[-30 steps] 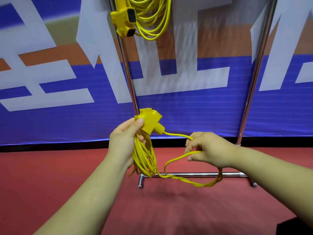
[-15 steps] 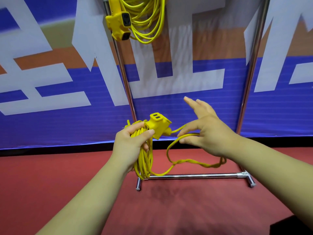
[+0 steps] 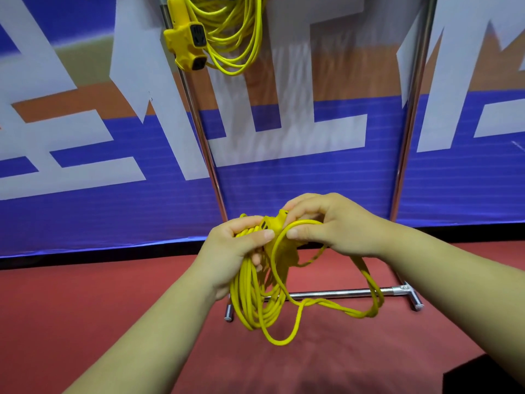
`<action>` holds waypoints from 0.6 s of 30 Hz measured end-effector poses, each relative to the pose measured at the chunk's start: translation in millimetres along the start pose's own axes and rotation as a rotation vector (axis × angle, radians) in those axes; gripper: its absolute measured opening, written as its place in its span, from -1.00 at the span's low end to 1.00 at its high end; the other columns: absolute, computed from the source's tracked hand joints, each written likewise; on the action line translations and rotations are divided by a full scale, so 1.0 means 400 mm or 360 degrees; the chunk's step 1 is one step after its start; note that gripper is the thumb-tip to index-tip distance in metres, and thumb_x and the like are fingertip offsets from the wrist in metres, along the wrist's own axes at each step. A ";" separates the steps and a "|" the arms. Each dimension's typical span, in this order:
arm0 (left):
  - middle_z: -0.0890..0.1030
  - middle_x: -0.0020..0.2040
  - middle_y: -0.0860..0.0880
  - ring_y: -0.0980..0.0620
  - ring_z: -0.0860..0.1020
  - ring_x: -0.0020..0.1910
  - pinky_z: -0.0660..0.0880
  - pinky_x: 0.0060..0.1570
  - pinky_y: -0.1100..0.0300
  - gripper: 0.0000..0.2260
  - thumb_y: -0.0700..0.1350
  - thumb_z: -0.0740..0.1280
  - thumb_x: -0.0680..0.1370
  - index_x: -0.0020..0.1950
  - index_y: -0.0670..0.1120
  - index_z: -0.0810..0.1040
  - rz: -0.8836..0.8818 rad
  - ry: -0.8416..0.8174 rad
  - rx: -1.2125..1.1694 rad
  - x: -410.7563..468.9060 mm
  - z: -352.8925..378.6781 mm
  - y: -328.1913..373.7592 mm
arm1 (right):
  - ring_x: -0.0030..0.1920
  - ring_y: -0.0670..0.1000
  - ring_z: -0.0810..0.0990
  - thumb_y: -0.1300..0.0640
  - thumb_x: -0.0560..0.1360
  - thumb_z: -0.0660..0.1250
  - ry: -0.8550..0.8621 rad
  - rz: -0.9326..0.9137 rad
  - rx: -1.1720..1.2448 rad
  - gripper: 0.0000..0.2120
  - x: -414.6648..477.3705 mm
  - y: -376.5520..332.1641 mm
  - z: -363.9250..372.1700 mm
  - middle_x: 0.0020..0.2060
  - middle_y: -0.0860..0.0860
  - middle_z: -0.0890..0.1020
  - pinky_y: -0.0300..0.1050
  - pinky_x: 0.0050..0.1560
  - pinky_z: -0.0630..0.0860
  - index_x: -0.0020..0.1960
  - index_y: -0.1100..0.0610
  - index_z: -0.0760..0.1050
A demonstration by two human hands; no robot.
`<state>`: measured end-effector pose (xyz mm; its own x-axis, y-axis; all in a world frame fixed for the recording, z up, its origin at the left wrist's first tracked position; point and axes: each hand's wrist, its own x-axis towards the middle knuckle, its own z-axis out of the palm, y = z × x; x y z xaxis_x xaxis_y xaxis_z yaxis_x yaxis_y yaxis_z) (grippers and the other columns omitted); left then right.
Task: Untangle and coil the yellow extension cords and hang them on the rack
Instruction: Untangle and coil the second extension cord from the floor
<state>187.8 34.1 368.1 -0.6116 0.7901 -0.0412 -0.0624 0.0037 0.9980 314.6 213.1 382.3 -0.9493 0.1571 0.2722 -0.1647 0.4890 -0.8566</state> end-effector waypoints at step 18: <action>0.72 -0.08 0.08 0.13 0.67 -0.16 0.57 -0.12 0.24 -0.48 -0.22 0.62 0.35 0.25 0.10 0.63 0.0322 0.0172 0.0769 -0.008 0.006 0.015 | -0.07 -0.08 0.70 0.20 0.50 0.44 0.0310 0.0100 0.0346 -0.81 0.003 -0.003 -0.014 -0.03 -0.04 0.72 -0.08 -0.07 0.66 0.07 -0.02 0.66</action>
<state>191.2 33.1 374.4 -0.6533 0.7366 0.1749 0.4197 0.1601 0.8934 315.1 217.6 386.2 -0.8937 0.3531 0.2768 -0.1809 0.2809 -0.9425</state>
